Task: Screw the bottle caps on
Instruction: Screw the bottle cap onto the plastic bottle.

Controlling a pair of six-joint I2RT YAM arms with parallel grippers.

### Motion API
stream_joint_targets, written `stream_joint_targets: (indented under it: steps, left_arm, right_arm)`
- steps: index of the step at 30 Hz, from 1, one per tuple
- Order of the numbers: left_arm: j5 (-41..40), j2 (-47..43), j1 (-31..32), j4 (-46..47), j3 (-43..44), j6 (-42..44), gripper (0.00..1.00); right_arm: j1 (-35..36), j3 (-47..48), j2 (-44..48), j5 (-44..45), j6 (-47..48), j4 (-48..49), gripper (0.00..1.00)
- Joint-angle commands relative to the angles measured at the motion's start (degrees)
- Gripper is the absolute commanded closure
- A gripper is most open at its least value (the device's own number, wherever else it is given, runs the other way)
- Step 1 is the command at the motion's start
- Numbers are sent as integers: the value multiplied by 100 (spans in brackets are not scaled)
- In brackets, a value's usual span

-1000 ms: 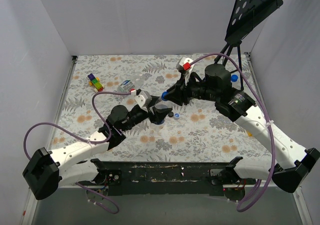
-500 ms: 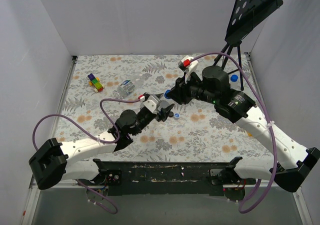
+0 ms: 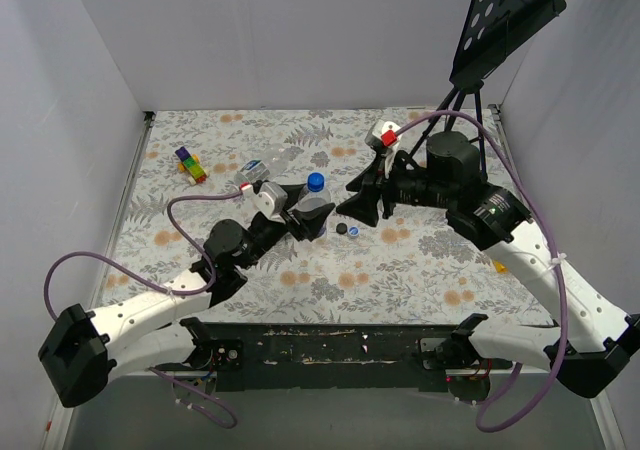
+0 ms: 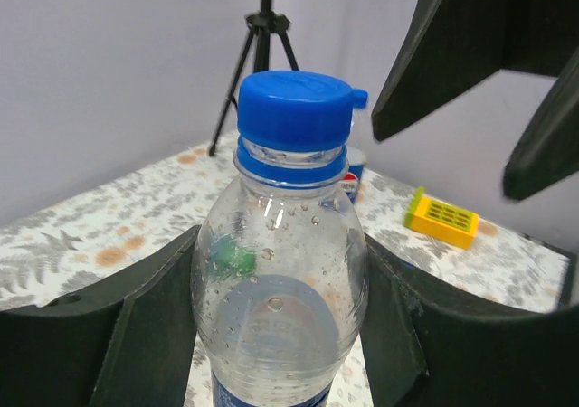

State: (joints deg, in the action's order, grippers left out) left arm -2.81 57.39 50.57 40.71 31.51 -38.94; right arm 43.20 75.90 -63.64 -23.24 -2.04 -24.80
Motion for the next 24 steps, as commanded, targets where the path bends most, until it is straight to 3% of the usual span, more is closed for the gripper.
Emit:
stream_joint_targets:
  steps: [1, 6, 12, 16, 24]
  left_arm:
    - [1833, -192, -704, -327, -224, -1018, 83]
    - [3276, -44, -1075, -388, 30, -1274, 83]
    - [4173, 237, -1093, -257, 391, -1370, 83]
    - [4350, 440, -1093, 68, 426, -1538, 83]
    - [4570, 563, -1093, 192, 558, -1538, 82]
  right_arm:
    - [-434, 224, 106, -1909, 862, 194, 36]
    - [-743, 381, -139, -3052, 1460, 256, 36]
    - [-761, 777, -535, -3423, 1918, 133, 37]
    - [-769, 821, -685, -3801, 2023, 177, 38]
    - [-760, 742, -738, -3732, 2147, 133, 42]
